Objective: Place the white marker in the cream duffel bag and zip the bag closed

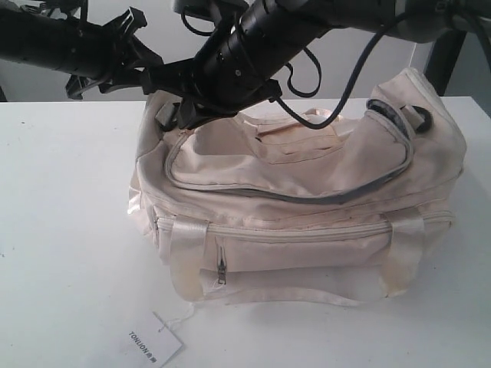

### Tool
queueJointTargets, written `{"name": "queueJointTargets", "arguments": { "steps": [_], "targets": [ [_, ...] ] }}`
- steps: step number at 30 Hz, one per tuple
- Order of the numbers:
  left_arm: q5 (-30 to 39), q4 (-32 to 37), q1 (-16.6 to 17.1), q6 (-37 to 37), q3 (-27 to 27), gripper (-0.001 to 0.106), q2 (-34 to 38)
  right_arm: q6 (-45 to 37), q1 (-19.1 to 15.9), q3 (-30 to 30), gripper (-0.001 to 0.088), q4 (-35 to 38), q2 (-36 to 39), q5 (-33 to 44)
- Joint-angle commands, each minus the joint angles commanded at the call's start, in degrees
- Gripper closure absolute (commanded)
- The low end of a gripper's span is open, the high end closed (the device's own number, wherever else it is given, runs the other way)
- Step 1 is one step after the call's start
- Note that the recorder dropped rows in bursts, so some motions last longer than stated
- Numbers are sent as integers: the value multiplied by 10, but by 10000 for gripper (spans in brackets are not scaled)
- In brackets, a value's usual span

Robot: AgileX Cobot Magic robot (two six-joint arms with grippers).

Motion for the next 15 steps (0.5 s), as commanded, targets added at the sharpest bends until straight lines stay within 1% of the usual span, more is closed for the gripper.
{"name": "queueJointTargets", "arguments": {
  "steps": [8, 10, 11, 13, 14, 15],
  "targets": [
    [27, -21, 0, 0, 0, 571, 22, 0, 0, 0, 868, 7, 0, -1],
    [27, -23, 0, 0, 0, 596, 22, 0, 0, 0, 868, 10, 0, -2],
    [24, -23, 0, 0, 0, 645, 22, 0, 0, 0, 868, 10, 0, -2],
    [21, -23, 0, 0, 0, 781, 22, 3, 0, 0, 868, 11, 3, -2],
    [17, -25, 0, 0, 0, 885, 22, 8, 0, 0, 868, 11, 6, -2],
    [16, -30, 0, 0, 0, 955, 22, 12, 0, 0, 868, 11, 10, -2]
  ]
}}
